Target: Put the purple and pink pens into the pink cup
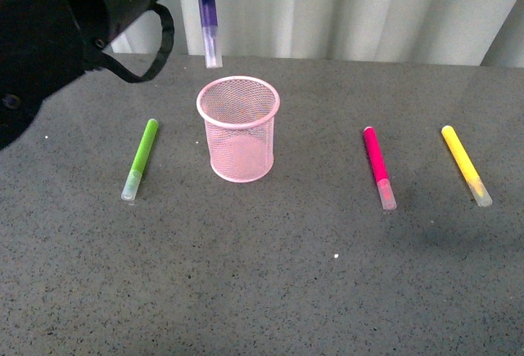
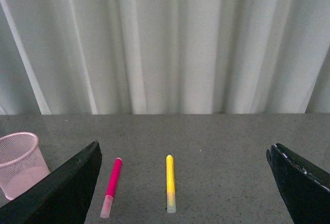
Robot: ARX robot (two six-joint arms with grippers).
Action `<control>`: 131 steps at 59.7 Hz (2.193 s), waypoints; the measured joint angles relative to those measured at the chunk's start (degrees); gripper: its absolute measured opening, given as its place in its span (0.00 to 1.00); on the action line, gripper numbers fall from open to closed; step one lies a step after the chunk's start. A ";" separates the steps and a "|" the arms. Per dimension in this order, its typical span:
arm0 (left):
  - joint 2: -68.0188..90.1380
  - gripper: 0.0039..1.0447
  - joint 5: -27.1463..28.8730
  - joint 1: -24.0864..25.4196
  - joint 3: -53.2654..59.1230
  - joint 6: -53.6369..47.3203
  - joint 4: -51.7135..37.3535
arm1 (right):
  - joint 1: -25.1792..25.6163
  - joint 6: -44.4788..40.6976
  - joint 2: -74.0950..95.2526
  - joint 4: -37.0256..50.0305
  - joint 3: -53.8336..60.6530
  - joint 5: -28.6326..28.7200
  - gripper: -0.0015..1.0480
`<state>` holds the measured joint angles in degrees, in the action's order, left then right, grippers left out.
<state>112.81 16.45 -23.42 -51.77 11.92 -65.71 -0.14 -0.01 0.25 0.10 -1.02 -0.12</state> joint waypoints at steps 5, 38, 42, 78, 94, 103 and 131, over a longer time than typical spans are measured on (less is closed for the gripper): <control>2.47 0.12 0.85 -0.44 -1.53 -0.04 -0.50 | 0.00 0.00 0.00 0.00 0.00 0.00 0.93; 10.62 0.12 1.53 -1.51 -4.70 -0.90 -2.60 | 0.00 0.00 0.00 0.00 0.00 0.02 0.93; 10.93 0.12 1.51 -1.55 -4.83 -0.68 -2.51 | 0.00 0.00 0.00 -0.02 0.00 0.00 0.93; -5.75 0.92 -7.23 1.07 4.85 3.17 13.40 | 0.00 0.00 0.00 0.00 0.00 0.00 0.93; -32.89 0.94 -7.39 3.45 16.79 -1.92 37.00 | 0.00 0.00 0.00 -0.02 0.00 0.02 0.93; -33.38 0.92 -6.12 3.37 17.25 -3.78 35.85 | 0.00 0.00 0.00 -0.02 0.00 0.00 0.93; -48.89 0.08 -6.47 12.83 40.22 -11.13 13.90 | 0.00 0.00 0.00 -0.02 0.00 0.00 0.93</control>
<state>63.92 9.98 -10.59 -11.55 0.80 -51.81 -0.14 -0.01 0.25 0.08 -1.02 -0.12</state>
